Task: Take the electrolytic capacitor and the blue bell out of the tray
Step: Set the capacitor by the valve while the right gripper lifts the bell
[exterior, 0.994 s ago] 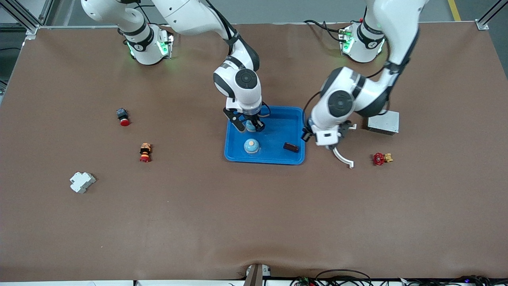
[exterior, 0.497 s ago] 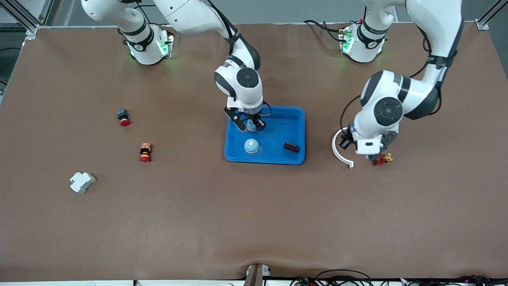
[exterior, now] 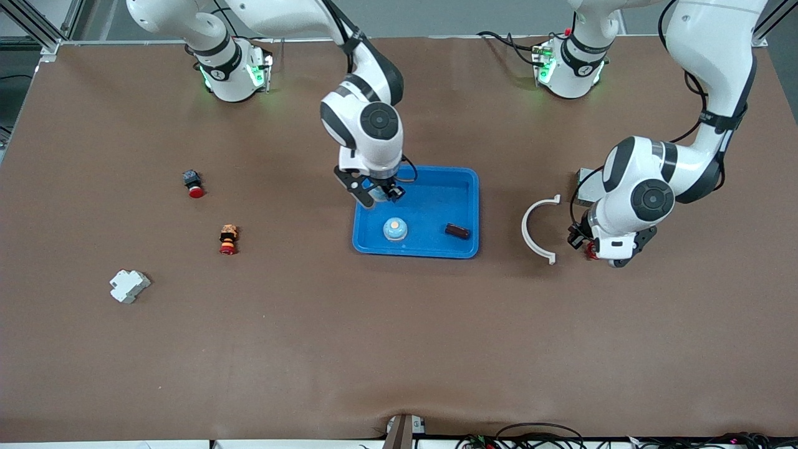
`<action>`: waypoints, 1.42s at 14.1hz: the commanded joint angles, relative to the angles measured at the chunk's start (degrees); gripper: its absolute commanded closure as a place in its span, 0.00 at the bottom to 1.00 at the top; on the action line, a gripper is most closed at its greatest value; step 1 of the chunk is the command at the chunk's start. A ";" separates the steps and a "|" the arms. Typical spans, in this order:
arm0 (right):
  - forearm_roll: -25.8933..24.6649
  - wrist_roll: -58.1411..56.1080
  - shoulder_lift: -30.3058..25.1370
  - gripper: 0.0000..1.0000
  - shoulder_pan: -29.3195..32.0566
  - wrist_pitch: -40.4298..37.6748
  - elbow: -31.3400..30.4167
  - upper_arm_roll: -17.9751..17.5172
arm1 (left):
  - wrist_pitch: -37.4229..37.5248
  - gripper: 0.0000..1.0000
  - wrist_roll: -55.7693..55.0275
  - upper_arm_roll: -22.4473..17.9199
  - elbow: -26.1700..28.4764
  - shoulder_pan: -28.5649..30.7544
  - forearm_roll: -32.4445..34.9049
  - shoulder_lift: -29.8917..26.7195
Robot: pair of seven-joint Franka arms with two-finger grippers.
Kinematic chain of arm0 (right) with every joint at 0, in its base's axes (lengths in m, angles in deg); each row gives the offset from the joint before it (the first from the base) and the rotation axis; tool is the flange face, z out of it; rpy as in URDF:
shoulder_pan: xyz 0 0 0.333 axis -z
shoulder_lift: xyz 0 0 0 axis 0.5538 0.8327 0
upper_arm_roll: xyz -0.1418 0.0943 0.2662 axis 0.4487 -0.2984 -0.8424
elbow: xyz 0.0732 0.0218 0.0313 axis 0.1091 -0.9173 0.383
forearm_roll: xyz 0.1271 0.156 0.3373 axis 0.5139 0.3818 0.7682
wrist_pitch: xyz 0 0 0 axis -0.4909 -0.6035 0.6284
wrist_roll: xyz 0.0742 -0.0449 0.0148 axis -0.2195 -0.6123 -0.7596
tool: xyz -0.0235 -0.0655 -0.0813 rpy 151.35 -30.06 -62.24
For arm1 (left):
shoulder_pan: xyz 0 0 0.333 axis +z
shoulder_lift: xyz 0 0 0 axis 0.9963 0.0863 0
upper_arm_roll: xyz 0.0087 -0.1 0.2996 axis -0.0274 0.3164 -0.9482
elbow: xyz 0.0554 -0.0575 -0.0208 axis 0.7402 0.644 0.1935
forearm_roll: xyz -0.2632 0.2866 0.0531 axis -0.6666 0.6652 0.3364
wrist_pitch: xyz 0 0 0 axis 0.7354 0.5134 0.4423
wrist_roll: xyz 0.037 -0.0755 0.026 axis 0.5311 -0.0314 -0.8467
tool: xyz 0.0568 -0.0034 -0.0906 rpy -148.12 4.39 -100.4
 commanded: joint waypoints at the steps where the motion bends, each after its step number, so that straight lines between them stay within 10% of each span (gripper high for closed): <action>1: 0.34 -12.65 -6.09 1.00 6.55 -4.17 -4.46 -0.68 | -1.20 1.00 -0.02 0.73 0.87 0.48 1.12 0.31; 8: -0.36 -45.81 -13.67 1.00 25.44 -6.21 -11.51 -0.50 | -0.93 0.96 -0.11 1.08 2.01 -0.13 0.33 1.63; 12: -0.45 -60.06 -13.58 1.00 34.60 -4.90 -12.73 -0.50 | -1.02 0.52 0.15 1.17 2.36 -0.22 0.33 1.98; 14: -0.62 -65.14 -13.49 1.00 37.75 0.26 -16.14 -0.50 | -0.93 0.00 0.15 1.25 2.36 -0.13 0.33 1.80; 20: -0.36 -79.23 -9.81 1.00 47.61 10.21 -19.15 -0.59 | 0.39 0.00 -0.63 3.00 -0.26 -0.04 0.33 -0.74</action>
